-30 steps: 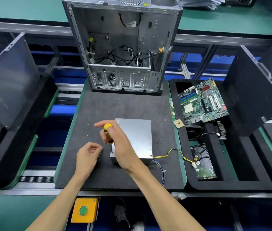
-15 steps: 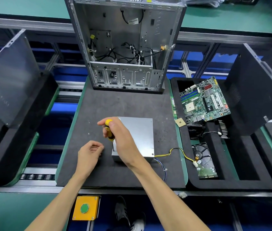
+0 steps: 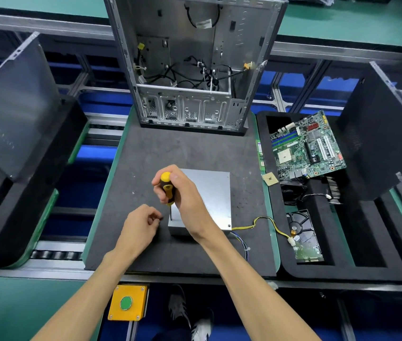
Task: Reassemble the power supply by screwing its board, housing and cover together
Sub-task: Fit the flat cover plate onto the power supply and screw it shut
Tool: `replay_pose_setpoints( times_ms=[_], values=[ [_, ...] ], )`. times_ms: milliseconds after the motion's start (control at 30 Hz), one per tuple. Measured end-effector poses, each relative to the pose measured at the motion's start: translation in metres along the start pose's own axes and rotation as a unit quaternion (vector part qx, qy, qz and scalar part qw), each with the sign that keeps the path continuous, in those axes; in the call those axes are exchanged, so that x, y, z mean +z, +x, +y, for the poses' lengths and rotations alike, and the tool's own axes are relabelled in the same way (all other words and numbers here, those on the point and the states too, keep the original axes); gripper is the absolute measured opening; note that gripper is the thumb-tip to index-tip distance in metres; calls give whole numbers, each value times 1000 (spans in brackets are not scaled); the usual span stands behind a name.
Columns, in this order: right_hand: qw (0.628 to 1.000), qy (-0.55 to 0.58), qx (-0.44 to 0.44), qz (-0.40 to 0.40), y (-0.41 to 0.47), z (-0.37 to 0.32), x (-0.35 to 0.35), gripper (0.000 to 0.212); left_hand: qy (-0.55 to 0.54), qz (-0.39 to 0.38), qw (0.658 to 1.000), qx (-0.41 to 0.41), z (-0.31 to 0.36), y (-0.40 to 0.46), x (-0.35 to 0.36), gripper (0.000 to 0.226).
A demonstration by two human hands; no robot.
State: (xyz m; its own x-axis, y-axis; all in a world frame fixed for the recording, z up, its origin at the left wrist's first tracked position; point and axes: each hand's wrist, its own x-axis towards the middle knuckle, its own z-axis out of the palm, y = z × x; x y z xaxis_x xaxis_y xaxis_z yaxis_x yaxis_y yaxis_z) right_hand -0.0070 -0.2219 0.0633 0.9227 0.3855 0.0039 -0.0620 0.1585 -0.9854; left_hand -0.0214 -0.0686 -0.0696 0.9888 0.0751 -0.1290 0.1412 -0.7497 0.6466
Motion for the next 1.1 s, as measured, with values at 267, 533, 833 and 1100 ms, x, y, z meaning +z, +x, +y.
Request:
replay_pose_setpoints(
  times_ms=[267, 533, 833, 1100],
  values=[
    [1000, 25, 8, 7, 3, 4, 0, 23, -143, 90, 986, 4, 64, 1, -64, 27],
    [999, 31, 21, 9, 9, 9, 6, 17, 47, 81, 983, 161, 149, -23, -138, 38],
    [978, -208, -12, 0, -5, 31, -23, 25, 82, 39, 983, 162, 149, -24, -133, 21],
    [926, -374, -22, -43, -19, 53, -44, 21, 162, -82, 955, 235, 157, -35, -141, 25]
  ],
)
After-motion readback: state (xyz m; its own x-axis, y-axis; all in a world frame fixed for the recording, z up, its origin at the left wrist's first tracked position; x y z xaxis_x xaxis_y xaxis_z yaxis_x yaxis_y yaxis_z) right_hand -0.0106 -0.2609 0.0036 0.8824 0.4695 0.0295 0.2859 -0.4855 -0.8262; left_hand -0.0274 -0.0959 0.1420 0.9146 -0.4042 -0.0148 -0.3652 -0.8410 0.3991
